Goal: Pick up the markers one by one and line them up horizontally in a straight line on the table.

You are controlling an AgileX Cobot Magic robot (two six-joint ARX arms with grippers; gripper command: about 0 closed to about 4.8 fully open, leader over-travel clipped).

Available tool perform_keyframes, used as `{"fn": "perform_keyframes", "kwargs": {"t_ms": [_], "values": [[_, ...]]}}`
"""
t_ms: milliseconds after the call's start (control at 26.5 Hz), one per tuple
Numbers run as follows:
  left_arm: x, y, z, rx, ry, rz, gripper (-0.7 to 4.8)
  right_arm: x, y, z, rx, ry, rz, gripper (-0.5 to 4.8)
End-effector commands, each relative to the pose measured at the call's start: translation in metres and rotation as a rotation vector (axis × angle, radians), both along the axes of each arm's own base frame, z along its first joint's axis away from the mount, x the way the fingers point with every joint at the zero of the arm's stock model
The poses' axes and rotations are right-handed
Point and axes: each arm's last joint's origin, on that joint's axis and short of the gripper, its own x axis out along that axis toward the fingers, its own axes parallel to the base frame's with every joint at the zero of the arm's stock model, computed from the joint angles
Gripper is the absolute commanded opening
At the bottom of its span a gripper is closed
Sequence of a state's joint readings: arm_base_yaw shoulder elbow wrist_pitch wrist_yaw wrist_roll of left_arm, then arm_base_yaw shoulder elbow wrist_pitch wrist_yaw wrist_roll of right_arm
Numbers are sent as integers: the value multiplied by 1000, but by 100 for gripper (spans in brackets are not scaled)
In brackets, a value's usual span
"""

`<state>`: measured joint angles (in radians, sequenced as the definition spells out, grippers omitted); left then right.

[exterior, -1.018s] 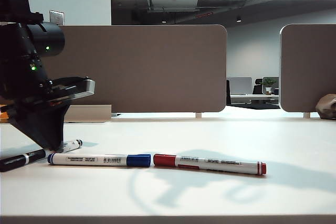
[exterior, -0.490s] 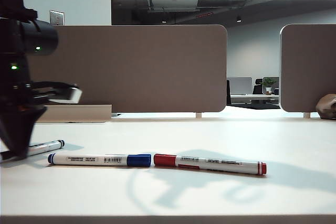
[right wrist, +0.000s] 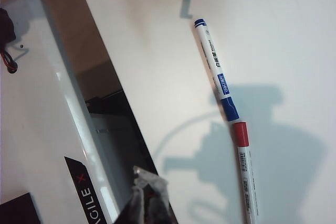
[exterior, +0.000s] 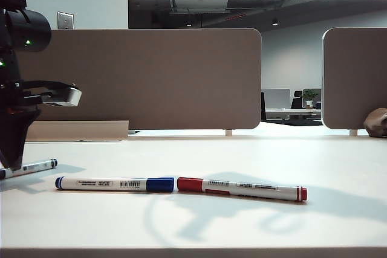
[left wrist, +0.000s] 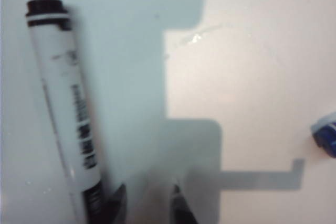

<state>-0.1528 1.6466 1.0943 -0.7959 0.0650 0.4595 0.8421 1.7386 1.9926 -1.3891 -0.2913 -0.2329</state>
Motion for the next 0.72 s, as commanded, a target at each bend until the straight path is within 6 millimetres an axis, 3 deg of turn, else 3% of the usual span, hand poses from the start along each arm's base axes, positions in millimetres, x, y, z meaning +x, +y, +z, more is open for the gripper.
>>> {"fn": "perform_keyframes", "kwargs": {"t_ms": [38, 151, 716], "values": [[4, 4, 1, -4, -41, 13, 133, -3, -1, 4, 18, -8, 8, 30], [5, 6, 5, 58, -74, 37, 185, -3, -1, 4, 18, -7, 8, 30], [6, 10, -1, -61, -22, 27, 185, -4, -1, 5, 34, 9, 19, 31]]}}
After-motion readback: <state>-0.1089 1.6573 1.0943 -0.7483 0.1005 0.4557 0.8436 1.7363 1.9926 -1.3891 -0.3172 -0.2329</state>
